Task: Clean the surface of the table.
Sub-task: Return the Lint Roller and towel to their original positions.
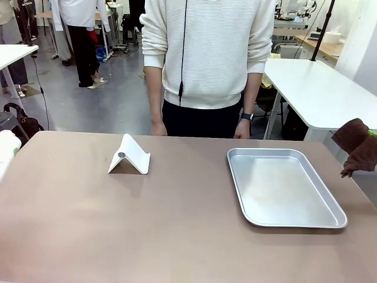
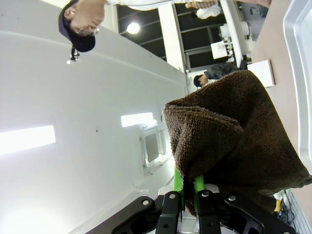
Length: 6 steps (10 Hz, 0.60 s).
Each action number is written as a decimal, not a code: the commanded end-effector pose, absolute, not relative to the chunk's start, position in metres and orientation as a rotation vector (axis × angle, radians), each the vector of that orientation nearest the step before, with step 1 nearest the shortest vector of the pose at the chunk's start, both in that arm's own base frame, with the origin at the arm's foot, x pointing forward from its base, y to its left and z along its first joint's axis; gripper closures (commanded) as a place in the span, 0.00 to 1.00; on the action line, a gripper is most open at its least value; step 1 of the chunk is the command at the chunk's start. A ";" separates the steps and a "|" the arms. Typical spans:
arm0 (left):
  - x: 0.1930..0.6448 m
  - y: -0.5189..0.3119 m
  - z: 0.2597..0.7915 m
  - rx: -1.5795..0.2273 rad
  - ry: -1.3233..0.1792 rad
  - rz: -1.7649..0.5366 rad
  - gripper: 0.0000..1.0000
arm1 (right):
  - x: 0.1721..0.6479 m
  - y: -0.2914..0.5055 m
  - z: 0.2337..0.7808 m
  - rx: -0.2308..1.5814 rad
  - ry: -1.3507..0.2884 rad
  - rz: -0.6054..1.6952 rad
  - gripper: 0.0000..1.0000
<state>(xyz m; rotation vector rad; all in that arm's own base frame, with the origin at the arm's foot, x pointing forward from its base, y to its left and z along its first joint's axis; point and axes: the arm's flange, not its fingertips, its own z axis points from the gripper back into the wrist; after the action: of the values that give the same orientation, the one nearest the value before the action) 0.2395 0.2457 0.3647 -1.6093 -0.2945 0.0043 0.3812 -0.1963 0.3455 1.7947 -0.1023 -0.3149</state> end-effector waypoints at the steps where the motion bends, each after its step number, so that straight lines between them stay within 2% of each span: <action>1: 0.238 0.245 0.369 -1.616 -0.288 -0.009 0.78 | 0.380 -0.195 0.351 1.791 -0.094 -0.294 0.91; 6: 0.238 0.245 0.369 -1.616 -0.288 -0.009 0.78 | 0.380 -0.195 0.351 1.791 -0.094 -0.294 0.91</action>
<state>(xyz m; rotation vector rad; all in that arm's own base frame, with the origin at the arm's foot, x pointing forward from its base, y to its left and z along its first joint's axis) 0.2395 0.2457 0.3647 -1.6092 -0.2944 0.0042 0.3812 -0.1963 0.3455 1.7947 -0.1023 -0.3149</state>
